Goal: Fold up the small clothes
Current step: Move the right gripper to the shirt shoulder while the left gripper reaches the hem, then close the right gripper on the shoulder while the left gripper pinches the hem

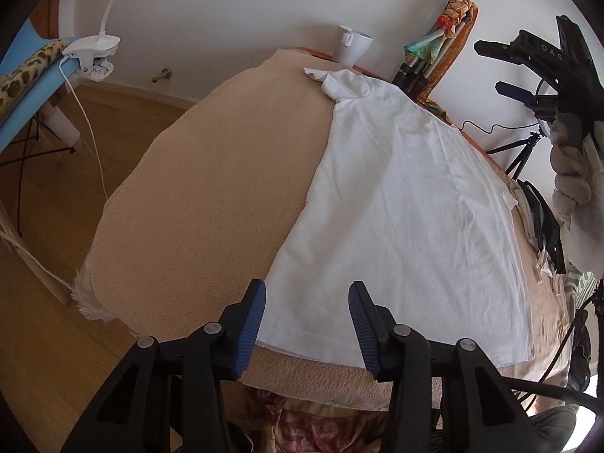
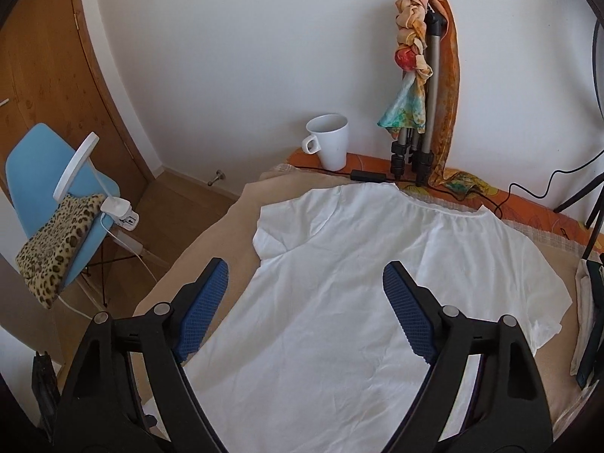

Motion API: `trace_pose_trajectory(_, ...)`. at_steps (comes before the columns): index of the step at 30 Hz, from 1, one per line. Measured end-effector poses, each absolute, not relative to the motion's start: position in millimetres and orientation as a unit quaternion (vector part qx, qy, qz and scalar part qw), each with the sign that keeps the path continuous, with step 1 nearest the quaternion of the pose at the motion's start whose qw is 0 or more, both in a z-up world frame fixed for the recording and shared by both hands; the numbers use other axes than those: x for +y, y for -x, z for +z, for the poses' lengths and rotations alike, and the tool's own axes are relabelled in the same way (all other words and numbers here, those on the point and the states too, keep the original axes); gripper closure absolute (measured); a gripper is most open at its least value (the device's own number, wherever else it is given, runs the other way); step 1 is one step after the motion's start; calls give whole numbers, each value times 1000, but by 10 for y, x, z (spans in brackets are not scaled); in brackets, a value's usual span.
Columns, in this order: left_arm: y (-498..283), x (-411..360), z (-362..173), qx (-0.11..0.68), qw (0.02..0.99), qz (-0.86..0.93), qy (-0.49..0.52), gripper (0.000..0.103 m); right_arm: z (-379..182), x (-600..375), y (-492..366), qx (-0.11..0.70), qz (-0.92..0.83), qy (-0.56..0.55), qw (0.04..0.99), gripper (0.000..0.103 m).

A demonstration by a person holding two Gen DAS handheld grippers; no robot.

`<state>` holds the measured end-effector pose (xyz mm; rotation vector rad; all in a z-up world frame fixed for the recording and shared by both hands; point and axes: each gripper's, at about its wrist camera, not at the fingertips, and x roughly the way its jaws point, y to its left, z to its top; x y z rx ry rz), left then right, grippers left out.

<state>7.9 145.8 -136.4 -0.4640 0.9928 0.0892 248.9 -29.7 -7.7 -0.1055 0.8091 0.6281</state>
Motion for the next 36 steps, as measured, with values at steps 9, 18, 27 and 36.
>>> trace_pose_trajectory(9, -150, 1412, -1466, 477, 861, 58, 165, 60, -496, 548, -3208, 438, 304, 40, 845, 28)
trace_pose_trajectory(18, -230, 1404, -1608, 495, 850, 27, 179, 68, -1064, 1219, -3624, 472, 307, 63, 824, 31)
trace_pose_trajectory(27, -308, 1300, -1579, 491, 845, -24, 210, 93, -1539, 1737, -3828, 487, 291, 135, 812, 31)
trace_pose_trajectory(36, -194, 1398, -1498, 470, 862, 41, 185, 79, -1808, 1932, -3796, 467, 267, 231, 811, 31)
